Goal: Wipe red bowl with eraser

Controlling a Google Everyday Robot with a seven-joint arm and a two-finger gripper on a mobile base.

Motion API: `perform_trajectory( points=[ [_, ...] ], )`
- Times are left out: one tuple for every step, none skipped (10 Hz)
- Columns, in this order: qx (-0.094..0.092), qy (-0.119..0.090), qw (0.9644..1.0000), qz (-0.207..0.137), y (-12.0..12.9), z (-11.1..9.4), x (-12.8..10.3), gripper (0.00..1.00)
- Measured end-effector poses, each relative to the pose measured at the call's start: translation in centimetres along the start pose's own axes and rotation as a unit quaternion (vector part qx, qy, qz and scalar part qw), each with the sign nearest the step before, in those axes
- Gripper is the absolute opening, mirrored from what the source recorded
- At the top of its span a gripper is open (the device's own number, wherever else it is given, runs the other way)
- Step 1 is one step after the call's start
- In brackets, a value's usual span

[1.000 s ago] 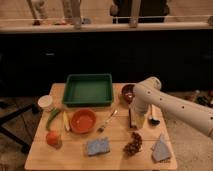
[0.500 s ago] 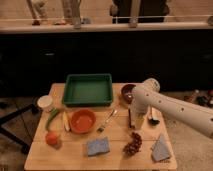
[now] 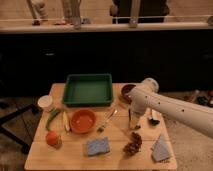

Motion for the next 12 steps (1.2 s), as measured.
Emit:
perform_trajectory(
  points=[
    [-0.007, -0.008, 0.9995, 0.030, -0.4, 0.7, 0.1, 0.80],
    [-0.012, -0.019, 0.9975, 0.067, -0.8, 1.3, 0.5, 0.80],
    [-0.014, -0.028, 0.9955, 0.090, -1.0, 1.7, 0.7, 0.80],
    [-0.013, -0.037, 0.9922, 0.118, -1.2, 2.1, 1.0, 0.80],
    [-0.010, -0.043, 0.9873, 0.153, -1.3, 2.3, 1.4, 0.80],
    [-0.005, -0.042, 0.9831, 0.178, -1.5, 2.5, 1.8, 0.80],
    [-0.004, -0.036, 0.9801, 0.195, -1.4, 2.7, 1.7, 0.80],
    [0.000, -0.023, 0.9769, 0.213, -1.5, 2.9, 1.5, 0.80],
    [0.002, -0.017, 0.9749, 0.222, -1.5, 3.0, 1.4, 0.80],
    [0.002, -0.009, 0.9724, 0.233, -1.7, 3.2, 1.5, 0.80],
    [0.002, -0.005, 0.9708, 0.240, -1.7, 3.3, 1.7, 0.80],
    [0.001, -0.005, 0.9691, 0.247, -1.8, 3.6, 1.4, 0.80]
  ],
)
